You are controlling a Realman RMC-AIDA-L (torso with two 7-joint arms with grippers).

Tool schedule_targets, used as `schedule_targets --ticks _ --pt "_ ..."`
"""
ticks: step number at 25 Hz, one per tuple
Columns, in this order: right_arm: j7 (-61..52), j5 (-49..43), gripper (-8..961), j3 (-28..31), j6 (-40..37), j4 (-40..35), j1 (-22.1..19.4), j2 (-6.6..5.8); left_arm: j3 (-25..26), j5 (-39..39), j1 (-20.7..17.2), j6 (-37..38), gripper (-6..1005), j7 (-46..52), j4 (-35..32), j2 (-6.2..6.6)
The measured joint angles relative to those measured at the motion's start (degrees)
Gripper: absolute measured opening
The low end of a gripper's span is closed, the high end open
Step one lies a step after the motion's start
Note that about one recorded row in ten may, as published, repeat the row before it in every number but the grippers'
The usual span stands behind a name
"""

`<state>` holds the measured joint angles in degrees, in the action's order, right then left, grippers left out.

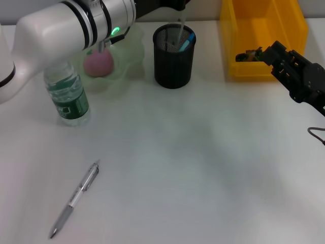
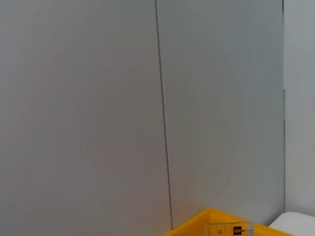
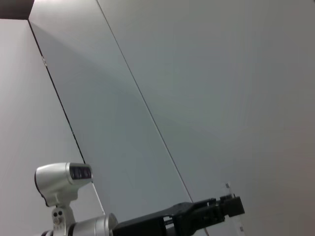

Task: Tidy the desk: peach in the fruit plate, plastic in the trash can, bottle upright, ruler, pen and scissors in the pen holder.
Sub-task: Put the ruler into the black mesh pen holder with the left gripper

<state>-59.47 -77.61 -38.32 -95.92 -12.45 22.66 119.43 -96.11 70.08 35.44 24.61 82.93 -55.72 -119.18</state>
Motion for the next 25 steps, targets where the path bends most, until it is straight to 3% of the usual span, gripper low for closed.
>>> schedule_targets --ticks 6,8,25 --pt "0.1 0.0 378 0.0 0.0 0.0 0.3 0.01 -0.3 -4.2 0.0 0.1 390 -4.3 1.3 0.00" --pt "0.1 0.0 378 0.0 0.0 0.0 0.4 0.01 -0.7 -12.9 0.0 2.3 390 -12.4 4.6 0.00" --pt "0.2 0.0 377 -0.4 0.0 0.0 0.9 0.01 -0.8 -15.1 -0.1 4.2 390 -16.7 7.4 0.00"
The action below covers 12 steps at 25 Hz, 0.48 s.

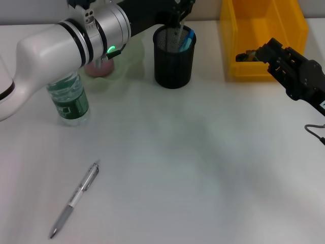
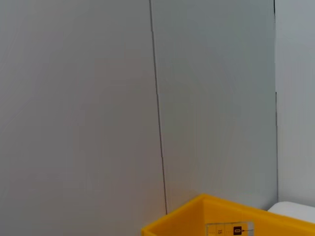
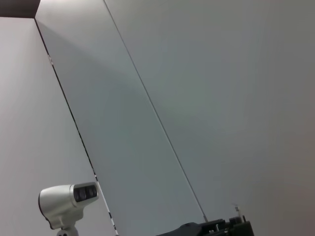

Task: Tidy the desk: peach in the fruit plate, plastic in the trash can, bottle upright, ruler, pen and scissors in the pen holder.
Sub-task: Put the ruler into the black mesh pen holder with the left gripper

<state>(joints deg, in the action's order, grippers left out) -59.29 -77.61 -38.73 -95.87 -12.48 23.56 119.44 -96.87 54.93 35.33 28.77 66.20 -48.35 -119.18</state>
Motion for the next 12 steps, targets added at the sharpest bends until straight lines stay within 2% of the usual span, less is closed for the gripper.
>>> schedule_targets --ticks 8,12 --pt "0.0 0.0 378 -0.1 0.0 0.0 0.0 0.00 0.5 -0.2 0.2 0.0 389 -0.3 0.7 0.00" --pt "0.0 0.0 377 -0.1 0.0 0.0 0.4 0.00 0.2 -3.0 0.2 0.2 389 -3.4 1.3 0.00"
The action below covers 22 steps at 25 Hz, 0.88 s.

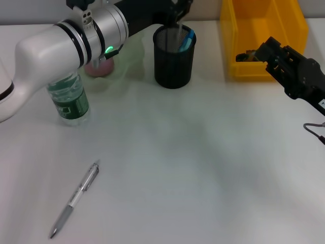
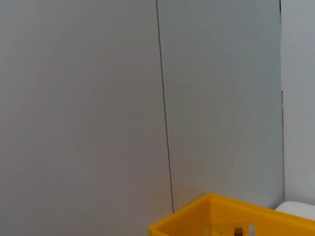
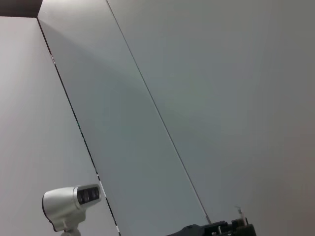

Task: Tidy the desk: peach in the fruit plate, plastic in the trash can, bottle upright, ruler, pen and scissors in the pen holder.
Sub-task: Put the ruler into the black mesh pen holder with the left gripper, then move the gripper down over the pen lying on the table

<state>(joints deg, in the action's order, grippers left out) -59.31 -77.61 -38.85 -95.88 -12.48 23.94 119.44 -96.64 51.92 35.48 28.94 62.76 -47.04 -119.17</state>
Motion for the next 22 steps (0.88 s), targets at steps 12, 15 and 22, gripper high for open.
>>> schedule_targets --ticks 12,15,22 --pt "0.0 0.0 377 0.0 0.0 0.0 0.0 0.00 0.0 -5.5 -0.9 2.8 557 -4.1 0.4 0.02" --pt "0.1 0.0 377 0.0 0.1 0.0 0.0 0.00 0.0 -6.6 -1.7 5.5 556 -3.3 0.2 0.34" --pt "0.1 0.0 378 0.0 0.4 0.0 -0.4 -0.09 2.9 0.1 -5.7 17.7 554 10.9 -5.9 3.37"
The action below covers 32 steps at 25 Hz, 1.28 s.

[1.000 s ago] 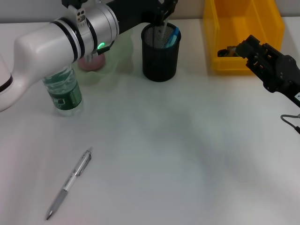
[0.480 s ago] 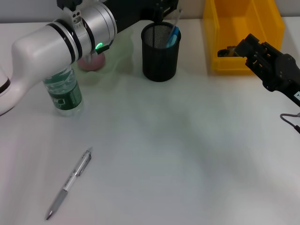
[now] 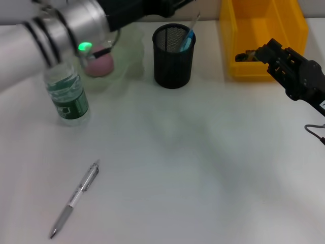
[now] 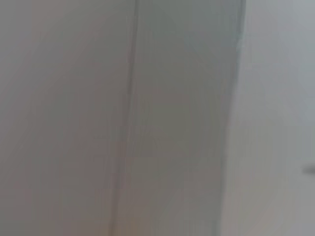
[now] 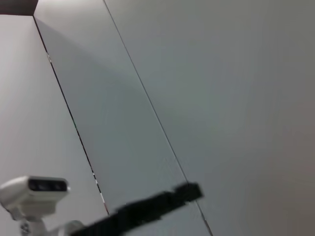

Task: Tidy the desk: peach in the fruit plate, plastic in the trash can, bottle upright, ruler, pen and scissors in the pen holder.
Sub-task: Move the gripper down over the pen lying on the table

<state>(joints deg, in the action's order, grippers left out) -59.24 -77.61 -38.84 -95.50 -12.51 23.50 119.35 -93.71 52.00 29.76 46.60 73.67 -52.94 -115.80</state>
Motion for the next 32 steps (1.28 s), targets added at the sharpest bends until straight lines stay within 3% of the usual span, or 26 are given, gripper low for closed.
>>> schedule_targets --ticks 3,6,9,13,16,21,27,32 --pt "0.0 0.0 377 0.0 0.2 -0.2 0.0 -0.01 3.0 12.5 -4.0 5.8 553 10.4 -10.0 1.94" --pt "0.0 0.0 377 0.2 0.2 -0.4 0.0 -0.10 7.4 28.7 -8.0 11.0 553 24.4 -24.2 2.59" --pt "0.1 0.0 377 0.4 0.7 -0.7 0.3 -0.18 12.4 45.4 -9.7 17.9 552 40.0 -37.3 1.60" --pt "0.2 0.1 377 0.1 2.2 -2.3 0.7 -0.17 18.3 62.6 -6.7 31.3 551 56.5 -48.4 -1.58" --pt "0.5 0.1 377 0.0 2.8 -2.8 1.4 -0.13 19.9 69.1 -3.5 38.6 550 63.5 -50.5 -2.59" --pt "0.7 0.1 378 0.1 3.9 -2.9 2.6 -0.14 23.2 73.4 -0.3 48.0 548 71.7 -50.9 -2.53" --pt "0.8 0.1 378 0.1 5.3 -2.9 3.1 -0.16 29.0 72.6 0.3 55.7 546 76.3 -51.7 -2.43" --pt "2.0 0.1 378 0.0 6.7 -2.9 3.6 -0.18 29.5 74.7 -0.2 57.8 545 78.7 -49.2 -2.23"
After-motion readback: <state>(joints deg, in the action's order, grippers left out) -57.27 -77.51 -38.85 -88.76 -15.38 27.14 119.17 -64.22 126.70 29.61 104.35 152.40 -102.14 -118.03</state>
